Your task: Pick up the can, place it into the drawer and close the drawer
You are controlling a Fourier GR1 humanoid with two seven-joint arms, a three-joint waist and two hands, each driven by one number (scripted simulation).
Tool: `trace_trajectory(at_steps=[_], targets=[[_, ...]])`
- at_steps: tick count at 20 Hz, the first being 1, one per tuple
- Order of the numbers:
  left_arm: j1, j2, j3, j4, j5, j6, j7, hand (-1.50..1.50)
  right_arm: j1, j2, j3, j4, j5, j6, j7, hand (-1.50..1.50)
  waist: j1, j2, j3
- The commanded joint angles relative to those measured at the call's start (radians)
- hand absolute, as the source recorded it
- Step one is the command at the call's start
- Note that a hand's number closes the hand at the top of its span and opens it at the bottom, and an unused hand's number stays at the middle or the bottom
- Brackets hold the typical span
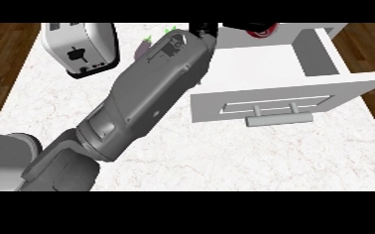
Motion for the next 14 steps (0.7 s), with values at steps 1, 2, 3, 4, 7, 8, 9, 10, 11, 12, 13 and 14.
trace_trajectory(at_steps=[1, 2, 3, 4, 7, 8, 9, 10, 11, 12, 13, 14], targets=[[0.006, 0.0, -0.033, 0.078, 0.036, -0.021, -0.047, 1.5, -0.016, -0.028, -0.026, 0.048, -0.02, 0.025, -0.024, -1.5, -0.004, 0.004, 0.001], [0.015, 0.0, -0.086, 0.032, 0.054, 0.015, -0.037, 1.5, 0.021, 0.017, -0.005, -0.024, -0.002, 0.007, -0.008, -1.5, -0.004, -0.001, 0.0], [-0.009, 0.0, -0.071, 0.072, 0.052, 0.0, -0.044, 1.5, 0.003, -0.01, -0.029, 0.051, -0.023, 0.036, -0.034, -1.5, -0.004, 0.002, 0.001], [-0.029, 0.0, -0.092, 0.083, 0.052, 0.003, -0.008, 1.5, -0.003, -0.022, -0.02, -0.002, -0.017, -0.003, 0.017, -1.5, 0.003, 0.0, 0.0], [-0.039, 0.0, -0.125, 0.083, 0.085, 0.054, -0.013, -1.5, -0.02, -0.02, -0.009, 0.011, -0.01, -0.001, 0.015, -1.5, -0.005, 0.002, 0.0], [0.003, 0.0, -0.142, 0.068, 0.1, 0.068, -0.051, -1.5, -0.04, -0.037, -0.006, -0.029, -0.025, -0.041, 0.055, -1.5, -0.011, 0.005, 0.0], [-0.005, 0.0, -0.166, 0.054, 0.119, 0.11, -0.026, -1.5, -0.032, -0.022, -0.007, -0.013, -0.013, -0.03, 0.037, -1.5, -0.02, 0.004, 0.0], [-0.043, 0.0, -0.135, 0.099, 0.112, 0.057, -0.041, -1.5, -0.028, -0.001, 0.005, 0.025, 0.034, 0.002, 0.0, -1.5, -0.009, 0.006, 0.001], [-0.035, 0.0, -0.146, 0.098, 0.125, 0.084, -0.048, -1.5, -0.048, -0.016, 0.013, -0.008, 0.009, -0.035, 0.042, -1.5, -0.013, 0.007, 0.0], [-0.029, 0.0, -0.14, 0.112, 0.133, 0.08, -0.068, -1.5, -0.065, -0.032, -0.001, 0.062, 0.017, 0.001, -0.004, -1.5, -0.016, 0.01, 0.001], [-0.037, 0.0, -0.152, 0.115, 0.135, 0.062, -0.033, -1.5, -0.094, -0.055, -0.021, 0.096, 0.016, -0.021, -0.002, -1.5, 0.002, 0.005, 0.001], [-0.05, 0.0, -0.154, 0.108, 0.144, 0.094, -0.05, -1.5, -0.048, -0.026, 0.003, 0.012, 0.03, -0.021, 0.03, -1.5, -0.009, 0.004, 0.0]])
